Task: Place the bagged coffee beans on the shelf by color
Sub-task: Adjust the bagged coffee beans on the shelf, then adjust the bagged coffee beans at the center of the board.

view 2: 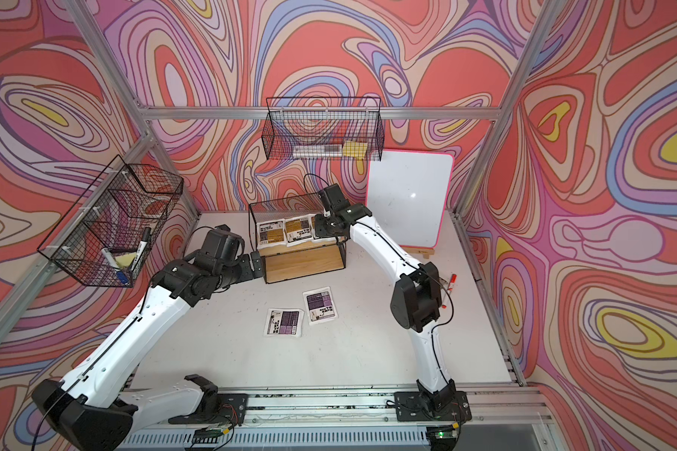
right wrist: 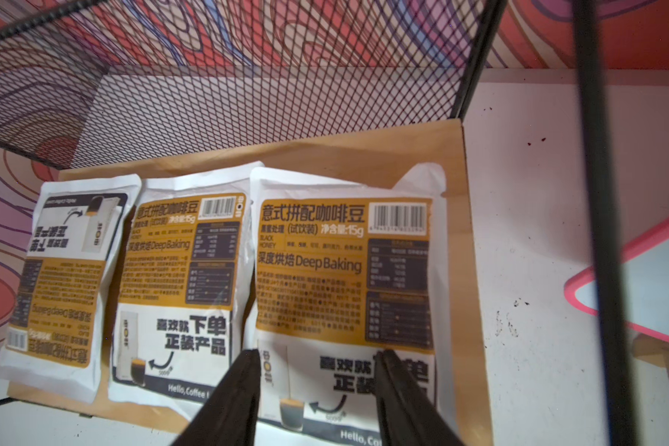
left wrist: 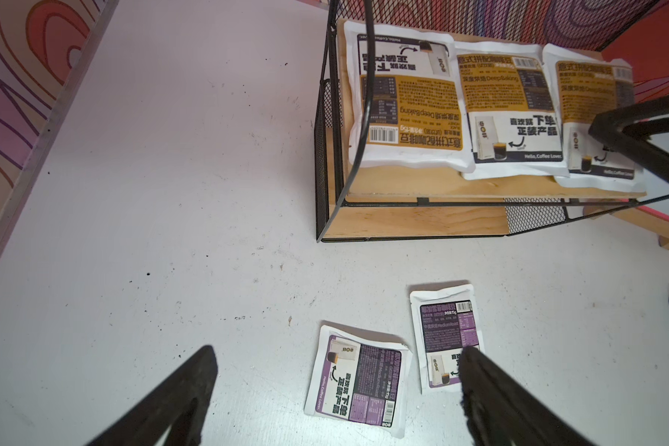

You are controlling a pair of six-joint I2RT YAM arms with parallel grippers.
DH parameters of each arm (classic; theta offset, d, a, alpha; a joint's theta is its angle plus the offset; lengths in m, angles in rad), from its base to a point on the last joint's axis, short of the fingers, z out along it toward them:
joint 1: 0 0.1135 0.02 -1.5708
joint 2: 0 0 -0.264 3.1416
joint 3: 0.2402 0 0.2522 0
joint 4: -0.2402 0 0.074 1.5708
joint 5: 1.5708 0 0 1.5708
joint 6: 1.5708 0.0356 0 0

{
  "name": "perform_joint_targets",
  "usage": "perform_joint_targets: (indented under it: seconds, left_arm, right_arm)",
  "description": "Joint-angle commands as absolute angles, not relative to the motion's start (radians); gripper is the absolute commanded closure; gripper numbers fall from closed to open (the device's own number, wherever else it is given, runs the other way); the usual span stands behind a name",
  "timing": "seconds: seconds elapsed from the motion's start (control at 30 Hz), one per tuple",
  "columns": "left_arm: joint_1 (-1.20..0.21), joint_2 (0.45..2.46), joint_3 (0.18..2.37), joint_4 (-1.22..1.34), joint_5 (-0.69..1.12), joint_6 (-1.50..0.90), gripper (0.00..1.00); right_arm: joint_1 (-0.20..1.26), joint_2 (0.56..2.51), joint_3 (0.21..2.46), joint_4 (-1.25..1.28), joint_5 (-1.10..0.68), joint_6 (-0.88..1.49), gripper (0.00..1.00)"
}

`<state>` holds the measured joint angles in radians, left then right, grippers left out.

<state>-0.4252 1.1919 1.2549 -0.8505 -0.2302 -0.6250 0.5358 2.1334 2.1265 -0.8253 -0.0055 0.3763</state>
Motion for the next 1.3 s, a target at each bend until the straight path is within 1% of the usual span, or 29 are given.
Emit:
perform_joint_targets:
  seconds: [0.0,0.2,0.27,0.4,0.47,0.53,0.57,0.77,0.87,1.03,1.17,1.27]
  left_arm:
    - [-0.418,1.173,1.246,-0.836,-0.247,-0.629,0.01]
    - [-0.418,1.169,1.248,-0.834,-0.255,-0.62,0.01]
    - [-0.418,1.161,1.247,-0.836,-0.259,-0.613,0.01]
    - [-0.418,1.142,1.233,-0.828,-0.263,-0.602,0.01]
    - [-0.418,1.133,1.223,-0.824,-0.261,-0.601,0.01]
    - [-0.419,1.122,1.213,-0.818,-0.248,-0.595,0.01]
    - [-0.419,1.118,1.207,-0.818,-0.246,-0.594,0.01]
    - [-0.418,1.09,1.149,-0.82,-0.208,-0.574,0.01]
    - [-0.42,1.065,1.106,-0.825,-0.19,-0.574,0.01]
    - [-0.42,1.003,1.0,-0.798,-0.154,-0.598,0.01]
    - [-0.421,0.979,0.929,-0.772,-0.132,-0.622,0.01]
    - [-0.425,0.982,0.879,-0.766,-0.132,-0.655,0.01]
  right_arm:
    - [0.525,2.059,2.092,-0.777,-0.051,0.381,0.48]
    - [0.525,1.939,1.999,-0.708,-0.144,0.396,0.41]
    - [0.526,1.899,1.962,-0.697,-0.164,0.396,0.4]
    - [0.537,1.814,1.868,-0.677,-0.183,0.4,0.32]
    - [0.544,1.778,1.818,-0.671,-0.176,0.399,0.25]
    - [0.55,1.717,1.754,-0.665,-0.161,0.4,0.07]
    - [0.552,1.696,1.726,-0.661,-0.155,0.4,0.02]
    - [0.555,1.565,1.535,-0.62,-0.102,0.429,0.02]
    - [0.553,1.537,1.474,-0.628,-0.096,0.479,0.02]
    - [0.548,1.523,1.379,-0.608,-0.19,0.524,0.02]
    - [0.517,1.453,1.187,-0.432,-0.312,0.609,0.02]
    - [0.512,1.435,1.082,-0.373,-0.357,0.642,0.02]
